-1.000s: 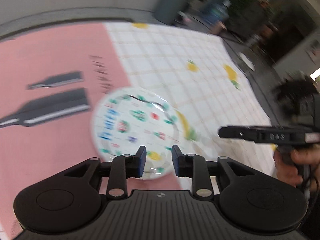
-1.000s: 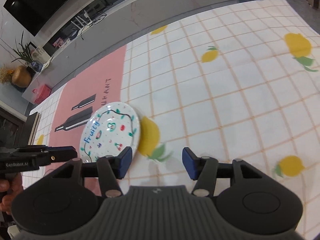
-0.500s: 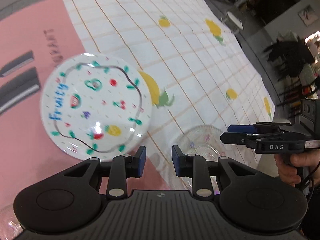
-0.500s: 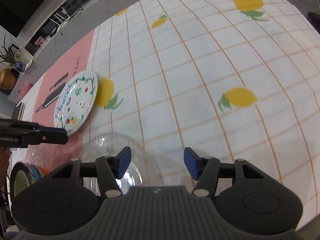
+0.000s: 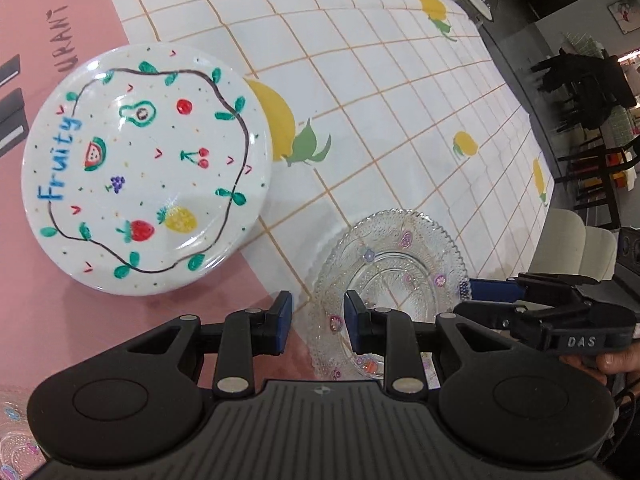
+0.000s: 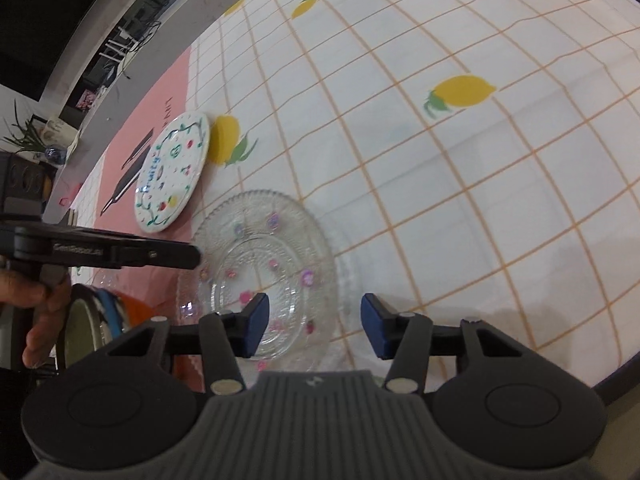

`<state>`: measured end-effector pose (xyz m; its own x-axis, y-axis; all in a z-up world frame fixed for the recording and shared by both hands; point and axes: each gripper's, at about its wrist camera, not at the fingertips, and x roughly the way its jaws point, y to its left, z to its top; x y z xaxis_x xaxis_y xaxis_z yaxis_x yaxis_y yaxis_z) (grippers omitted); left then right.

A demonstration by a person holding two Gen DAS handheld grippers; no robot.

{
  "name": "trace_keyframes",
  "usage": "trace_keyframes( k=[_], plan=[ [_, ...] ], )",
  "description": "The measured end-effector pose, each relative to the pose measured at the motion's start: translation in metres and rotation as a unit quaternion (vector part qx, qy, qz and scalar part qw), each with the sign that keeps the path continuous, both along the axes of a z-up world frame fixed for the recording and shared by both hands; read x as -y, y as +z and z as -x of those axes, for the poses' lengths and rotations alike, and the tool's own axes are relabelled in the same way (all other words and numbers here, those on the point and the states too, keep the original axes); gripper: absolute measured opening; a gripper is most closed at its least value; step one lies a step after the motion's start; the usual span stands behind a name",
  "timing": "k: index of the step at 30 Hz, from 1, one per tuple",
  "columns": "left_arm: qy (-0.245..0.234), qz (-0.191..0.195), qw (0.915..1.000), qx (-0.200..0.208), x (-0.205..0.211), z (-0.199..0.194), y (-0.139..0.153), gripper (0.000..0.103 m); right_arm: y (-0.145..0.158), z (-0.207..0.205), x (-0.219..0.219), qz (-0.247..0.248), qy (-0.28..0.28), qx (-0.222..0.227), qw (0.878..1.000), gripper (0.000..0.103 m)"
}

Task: Organize plates and bowls
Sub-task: 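Move both grippers to the clear glass plate and grasp its rim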

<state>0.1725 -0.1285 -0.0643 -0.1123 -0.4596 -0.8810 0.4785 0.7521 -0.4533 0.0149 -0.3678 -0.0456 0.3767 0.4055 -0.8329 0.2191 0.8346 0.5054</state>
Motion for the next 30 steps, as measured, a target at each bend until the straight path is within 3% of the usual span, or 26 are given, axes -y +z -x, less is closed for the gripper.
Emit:
trace_keyframes(
  k=[12,14,16,19,30],
  plan=[
    [-0.019,-0.004,0.9998,-0.004,0.006,0.006,0.0,0.028,-0.003,-0.001,-0.001,-0.01,-0.009,-0.008,1.0,0.042],
    [-0.018,-0.005,0.9998,-0.002,0.005,0.006,0.0,0.028,-0.003,-0.001,0.0,0.0,-0.016,-0.011,1.0,0.033],
    [-0.015,-0.005,0.9999,0.003,0.005,0.007,0.002,0.028,-0.004,-0.002,0.002,0.008,-0.024,-0.015,1.0,0.015],
    [-0.006,-0.011,0.9998,0.017,0.003,0.007,0.004,0.024,-0.005,-0.002,0.004,0.006,-0.033,-0.014,0.999,0.008],
    [0.022,-0.007,0.9993,0.028,-0.007,0.004,0.009,0.024,0.009,-0.004,0.008,-0.001,-0.053,0.008,0.999,0.008]
  ],
)
